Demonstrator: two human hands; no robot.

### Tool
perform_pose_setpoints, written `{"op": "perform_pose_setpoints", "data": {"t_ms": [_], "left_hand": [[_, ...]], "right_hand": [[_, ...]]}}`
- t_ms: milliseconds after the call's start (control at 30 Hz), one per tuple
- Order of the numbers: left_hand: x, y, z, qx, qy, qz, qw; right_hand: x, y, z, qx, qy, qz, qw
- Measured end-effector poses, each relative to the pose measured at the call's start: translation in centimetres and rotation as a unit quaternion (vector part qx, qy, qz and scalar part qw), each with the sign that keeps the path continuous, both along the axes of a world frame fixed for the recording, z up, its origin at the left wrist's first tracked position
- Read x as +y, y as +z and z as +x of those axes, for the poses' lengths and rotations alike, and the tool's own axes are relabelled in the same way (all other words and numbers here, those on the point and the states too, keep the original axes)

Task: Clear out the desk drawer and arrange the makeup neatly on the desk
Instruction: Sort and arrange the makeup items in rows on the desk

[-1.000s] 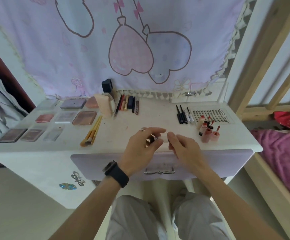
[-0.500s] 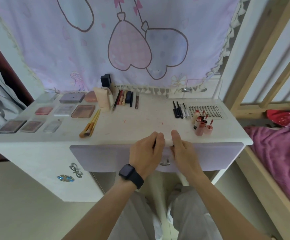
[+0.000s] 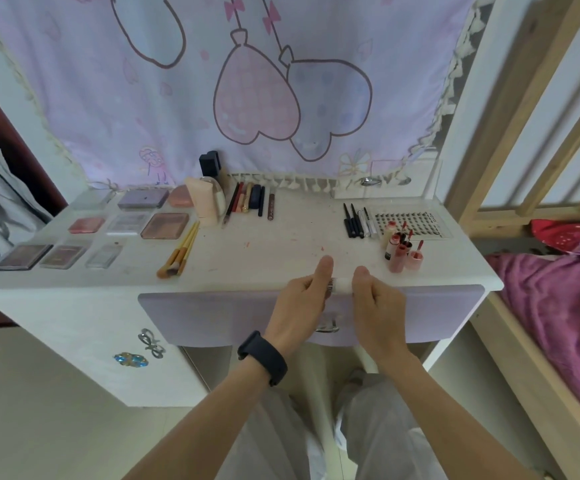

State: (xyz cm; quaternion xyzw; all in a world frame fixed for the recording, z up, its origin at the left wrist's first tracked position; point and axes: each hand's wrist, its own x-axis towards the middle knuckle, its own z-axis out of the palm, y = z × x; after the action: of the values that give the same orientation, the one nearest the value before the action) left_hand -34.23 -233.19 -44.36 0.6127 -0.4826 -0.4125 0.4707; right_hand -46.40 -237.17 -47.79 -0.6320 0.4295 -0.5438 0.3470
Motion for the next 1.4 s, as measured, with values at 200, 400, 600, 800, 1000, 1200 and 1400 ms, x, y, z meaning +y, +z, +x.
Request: {"op": "perform_pose_setpoints", "data": {"t_ms": [200, 400, 600, 800, 1000, 1200, 1400], "left_hand": [[-0.1, -1.2, 0.7, -0.065, -0.016, -0.053, 0.996], [-0.1, -1.4, 2.5, -0.126, -0.031, -0.087, 0.988], [-0.1, -0.7, 3.8, -0.270, -0.110, -0.124, 0.948], [0.5, -0.6, 2.9, -0.127, -0.026, -0.148, 0.980], [0.8, -0.9, 3.2, -0.061, -0.017, -0.136, 0.989], [0.6, -0.8, 3.4, -0.083, -0.016, -0.153, 0.985], [0.3, -1.4, 3.2, -0.082, -0.016, -0.154, 0.985]], "right_hand": [[0.2, -0.1, 0.4, -0.087, 0.119, 0.287, 0.947], [-0.1, -0.9, -0.6, 0.081, 0.096, 0.252, 0.960], [-0.5, 2.3, -1.6, 0.064, 0.180, 0.226, 0.955], [0.0, 2.3, -1.4, 0.019, 0.260, 0.191, 0.947], [-0.4, 2.6, -2.1, 0.051, 0.214, 0.173, 0.960], [-0.8, 2.8, -2.6, 0.087, 0.204, 0.170, 0.960], [-0.6, 3.1, -3.0, 0.075, 0.216, 0.186, 0.956]]}}
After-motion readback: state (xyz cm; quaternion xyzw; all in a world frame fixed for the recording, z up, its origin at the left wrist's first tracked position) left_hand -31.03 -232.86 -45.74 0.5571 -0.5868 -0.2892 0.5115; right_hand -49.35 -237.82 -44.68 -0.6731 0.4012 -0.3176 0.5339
